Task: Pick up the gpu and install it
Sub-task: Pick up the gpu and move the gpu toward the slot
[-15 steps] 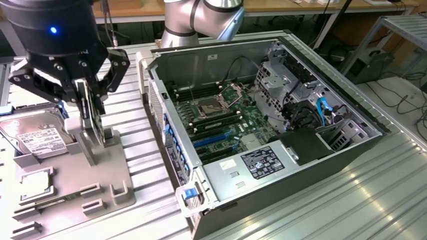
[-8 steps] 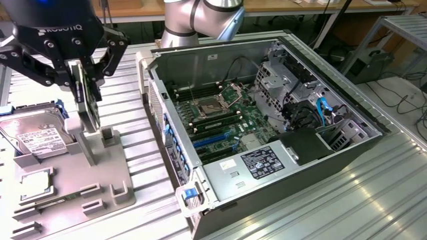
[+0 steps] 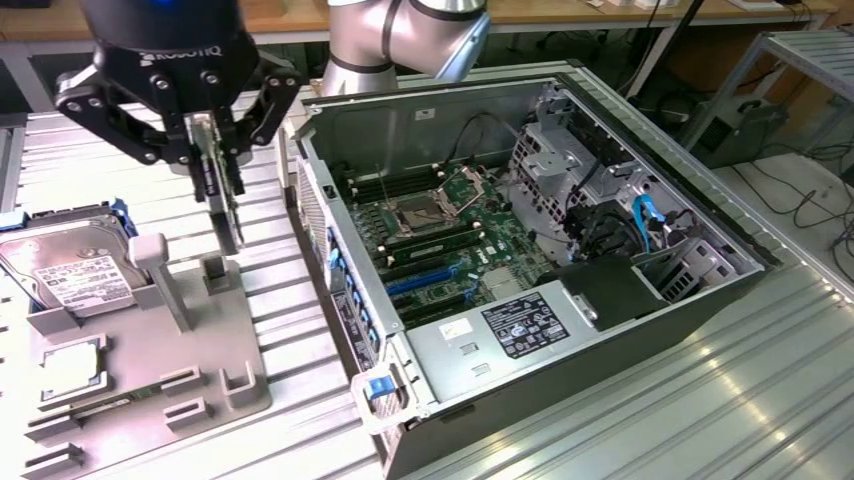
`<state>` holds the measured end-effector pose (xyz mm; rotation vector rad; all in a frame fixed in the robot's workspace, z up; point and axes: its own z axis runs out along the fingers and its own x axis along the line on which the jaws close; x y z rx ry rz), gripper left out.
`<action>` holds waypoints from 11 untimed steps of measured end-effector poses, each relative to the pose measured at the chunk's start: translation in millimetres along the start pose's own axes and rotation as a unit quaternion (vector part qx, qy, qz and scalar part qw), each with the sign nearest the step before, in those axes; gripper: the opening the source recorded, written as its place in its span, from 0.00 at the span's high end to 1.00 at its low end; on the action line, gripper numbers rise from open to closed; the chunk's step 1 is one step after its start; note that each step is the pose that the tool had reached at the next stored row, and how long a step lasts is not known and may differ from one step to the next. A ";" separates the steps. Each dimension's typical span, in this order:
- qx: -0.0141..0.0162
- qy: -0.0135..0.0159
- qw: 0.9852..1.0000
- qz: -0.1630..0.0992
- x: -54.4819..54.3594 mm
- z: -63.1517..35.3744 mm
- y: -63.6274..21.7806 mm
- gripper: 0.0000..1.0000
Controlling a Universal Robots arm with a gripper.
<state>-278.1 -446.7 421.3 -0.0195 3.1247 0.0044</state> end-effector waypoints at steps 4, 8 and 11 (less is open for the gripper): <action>0.000 0.000 1.000 0.000 -17.9 0.3 -0.2 0.72; 0.000 0.000 1.000 0.000 -31.9 0.6 -0.4 0.72; 0.000 0.000 1.000 0.000 -44.3 0.7 -0.6 0.72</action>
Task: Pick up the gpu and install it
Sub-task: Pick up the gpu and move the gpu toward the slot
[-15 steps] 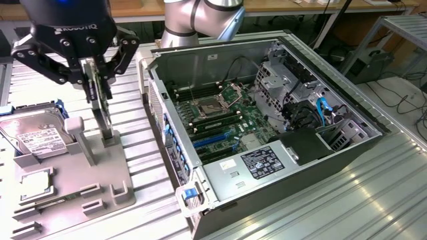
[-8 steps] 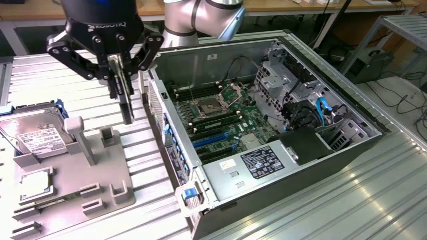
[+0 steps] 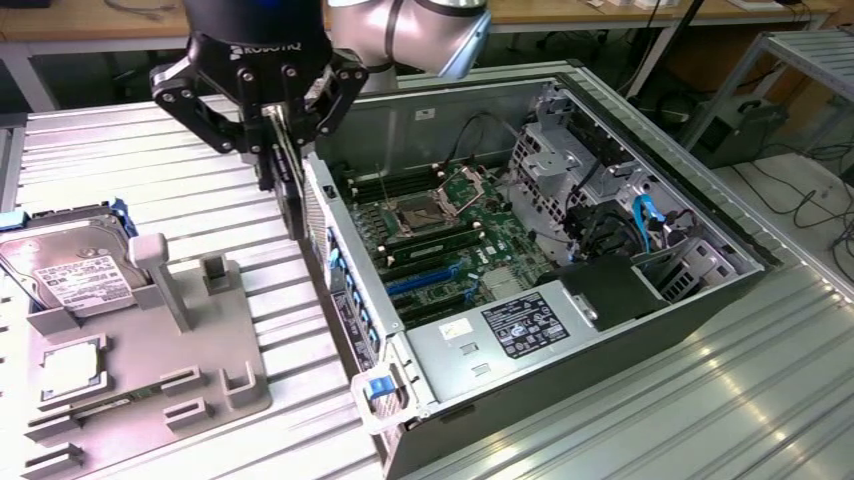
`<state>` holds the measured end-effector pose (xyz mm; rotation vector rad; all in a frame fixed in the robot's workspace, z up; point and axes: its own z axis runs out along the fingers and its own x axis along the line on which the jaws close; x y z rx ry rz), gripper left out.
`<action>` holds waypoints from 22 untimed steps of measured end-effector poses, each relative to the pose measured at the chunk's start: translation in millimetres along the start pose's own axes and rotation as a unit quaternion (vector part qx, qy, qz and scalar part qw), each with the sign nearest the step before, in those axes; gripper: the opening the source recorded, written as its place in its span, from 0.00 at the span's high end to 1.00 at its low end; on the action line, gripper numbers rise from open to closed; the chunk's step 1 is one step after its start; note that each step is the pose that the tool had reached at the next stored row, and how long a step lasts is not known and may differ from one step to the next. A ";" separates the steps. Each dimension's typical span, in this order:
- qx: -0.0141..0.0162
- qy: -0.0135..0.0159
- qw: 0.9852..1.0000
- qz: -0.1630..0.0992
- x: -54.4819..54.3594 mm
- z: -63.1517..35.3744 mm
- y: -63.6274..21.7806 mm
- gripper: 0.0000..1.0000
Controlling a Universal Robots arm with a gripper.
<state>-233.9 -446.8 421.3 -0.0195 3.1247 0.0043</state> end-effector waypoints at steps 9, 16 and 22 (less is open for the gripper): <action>0.000 0.000 1.000 0.000 -37.1 0.6 -0.5 0.72; 0.000 0.000 1.000 0.000 -112.8 1.9 -1.4 0.72; 0.000 0.000 1.000 0.000 -151.3 2.6 -1.9 0.72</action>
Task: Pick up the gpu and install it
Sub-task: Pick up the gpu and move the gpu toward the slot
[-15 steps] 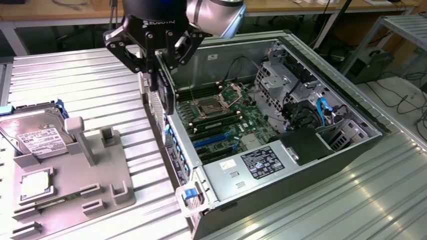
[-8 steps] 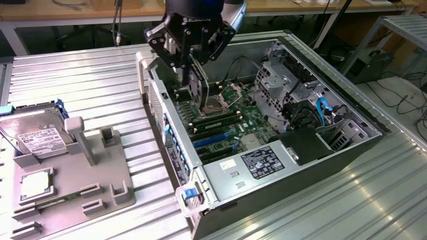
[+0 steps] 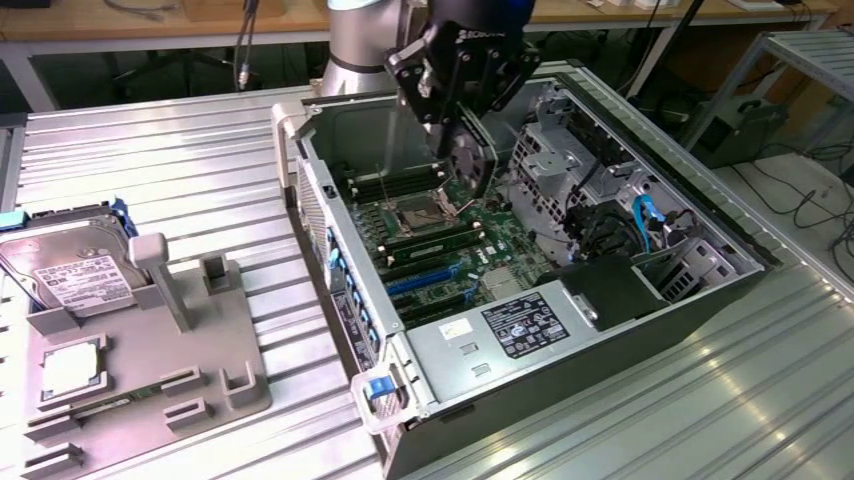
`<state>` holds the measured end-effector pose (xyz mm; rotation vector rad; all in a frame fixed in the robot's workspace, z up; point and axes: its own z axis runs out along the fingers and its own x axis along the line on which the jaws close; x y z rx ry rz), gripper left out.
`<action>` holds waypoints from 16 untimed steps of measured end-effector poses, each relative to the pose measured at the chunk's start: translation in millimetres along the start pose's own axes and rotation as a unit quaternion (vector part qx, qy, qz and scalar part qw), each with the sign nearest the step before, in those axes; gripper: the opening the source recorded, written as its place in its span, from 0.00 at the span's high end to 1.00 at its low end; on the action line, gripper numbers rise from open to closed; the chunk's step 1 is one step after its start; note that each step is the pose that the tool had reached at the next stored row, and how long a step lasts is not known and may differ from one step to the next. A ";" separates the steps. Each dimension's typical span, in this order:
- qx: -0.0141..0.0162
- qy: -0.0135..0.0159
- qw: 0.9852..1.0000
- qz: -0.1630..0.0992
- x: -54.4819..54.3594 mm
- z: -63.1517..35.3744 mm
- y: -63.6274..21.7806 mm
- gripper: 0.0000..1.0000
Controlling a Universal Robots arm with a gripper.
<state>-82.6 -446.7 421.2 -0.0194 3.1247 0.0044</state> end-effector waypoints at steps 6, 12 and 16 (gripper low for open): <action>0.000 0.000 1.000 0.000 -30.2 0.5 -0.4 0.72; 0.000 0.000 1.000 0.000 -67.5 1.3 -0.9 0.72; 0.000 0.000 1.000 0.000 -76.8 1.5 -1.0 0.72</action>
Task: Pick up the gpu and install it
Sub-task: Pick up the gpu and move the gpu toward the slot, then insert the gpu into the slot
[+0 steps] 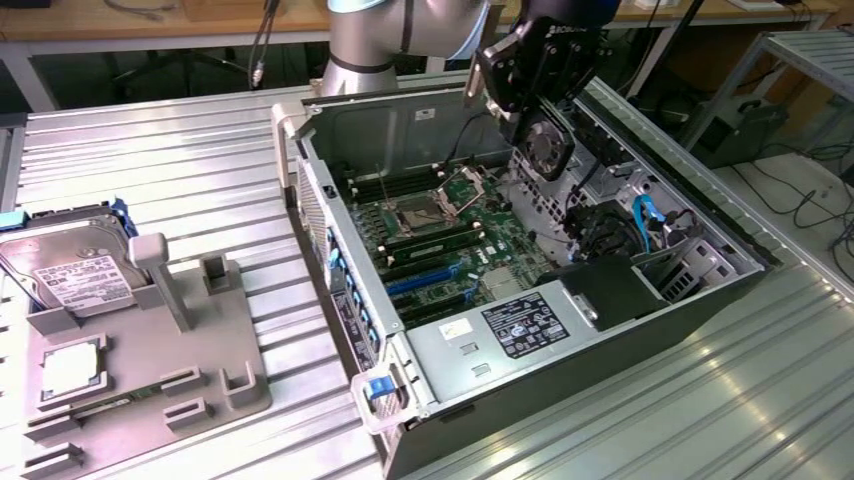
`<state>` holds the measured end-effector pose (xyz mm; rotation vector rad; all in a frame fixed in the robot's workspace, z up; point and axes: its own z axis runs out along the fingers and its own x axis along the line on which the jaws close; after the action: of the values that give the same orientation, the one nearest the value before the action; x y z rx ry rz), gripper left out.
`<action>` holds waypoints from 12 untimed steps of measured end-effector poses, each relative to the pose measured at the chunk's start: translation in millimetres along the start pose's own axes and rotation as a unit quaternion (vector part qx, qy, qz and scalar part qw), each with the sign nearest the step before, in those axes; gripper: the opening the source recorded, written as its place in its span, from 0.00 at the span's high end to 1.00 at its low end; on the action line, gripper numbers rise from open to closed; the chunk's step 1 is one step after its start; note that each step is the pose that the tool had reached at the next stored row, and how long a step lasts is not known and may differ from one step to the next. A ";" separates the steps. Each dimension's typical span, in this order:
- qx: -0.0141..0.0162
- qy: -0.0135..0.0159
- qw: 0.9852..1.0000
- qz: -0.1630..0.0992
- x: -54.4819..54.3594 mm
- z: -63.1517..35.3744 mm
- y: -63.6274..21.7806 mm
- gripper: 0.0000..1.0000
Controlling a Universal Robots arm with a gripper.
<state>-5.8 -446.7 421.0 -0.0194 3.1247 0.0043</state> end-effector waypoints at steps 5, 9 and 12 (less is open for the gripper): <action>0.000 0.000 1.000 0.000 0.0 0.0 0.0 0.72; 0.000 0.000 1.000 0.000 -0.1 0.0 0.0 0.72; 0.000 0.000 1.000 -0.031 0.0 0.0 0.0 0.72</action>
<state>-5.8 -446.7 421.0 -0.1153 3.1227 0.0051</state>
